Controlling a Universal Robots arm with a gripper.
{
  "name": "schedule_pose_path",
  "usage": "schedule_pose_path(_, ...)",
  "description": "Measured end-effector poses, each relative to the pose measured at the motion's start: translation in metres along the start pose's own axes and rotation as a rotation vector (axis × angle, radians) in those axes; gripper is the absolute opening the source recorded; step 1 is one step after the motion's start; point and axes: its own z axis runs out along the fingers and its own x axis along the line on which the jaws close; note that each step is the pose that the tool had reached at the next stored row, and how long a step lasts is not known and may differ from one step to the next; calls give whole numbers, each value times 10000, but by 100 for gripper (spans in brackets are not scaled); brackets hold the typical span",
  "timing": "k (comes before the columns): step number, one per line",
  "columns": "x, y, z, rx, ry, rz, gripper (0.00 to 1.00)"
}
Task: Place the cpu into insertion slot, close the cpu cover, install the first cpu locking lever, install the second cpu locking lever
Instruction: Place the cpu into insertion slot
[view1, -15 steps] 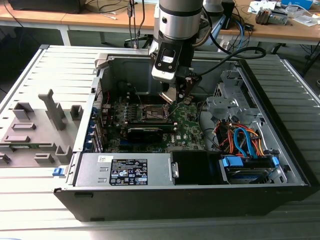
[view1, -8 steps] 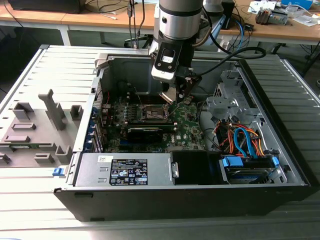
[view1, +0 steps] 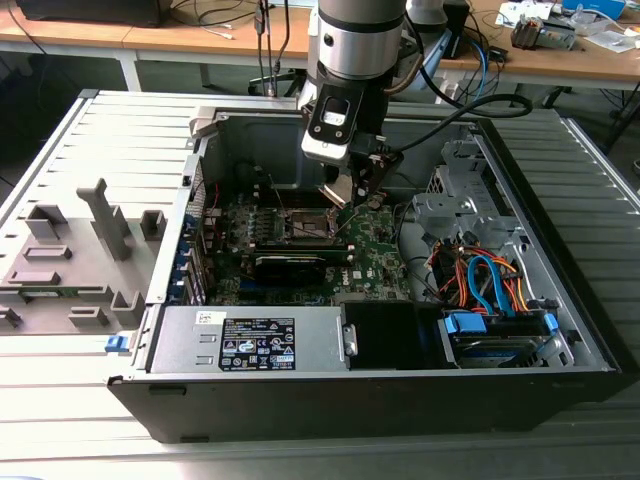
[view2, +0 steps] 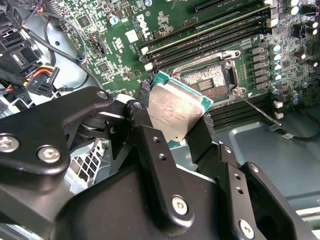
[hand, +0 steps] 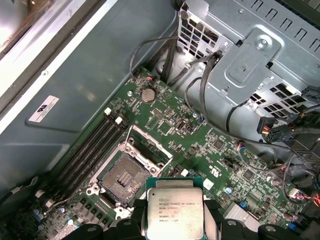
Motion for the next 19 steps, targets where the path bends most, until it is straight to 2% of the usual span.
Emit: schedule_pose_path(19,0,0,0,-3,-14,175,55)
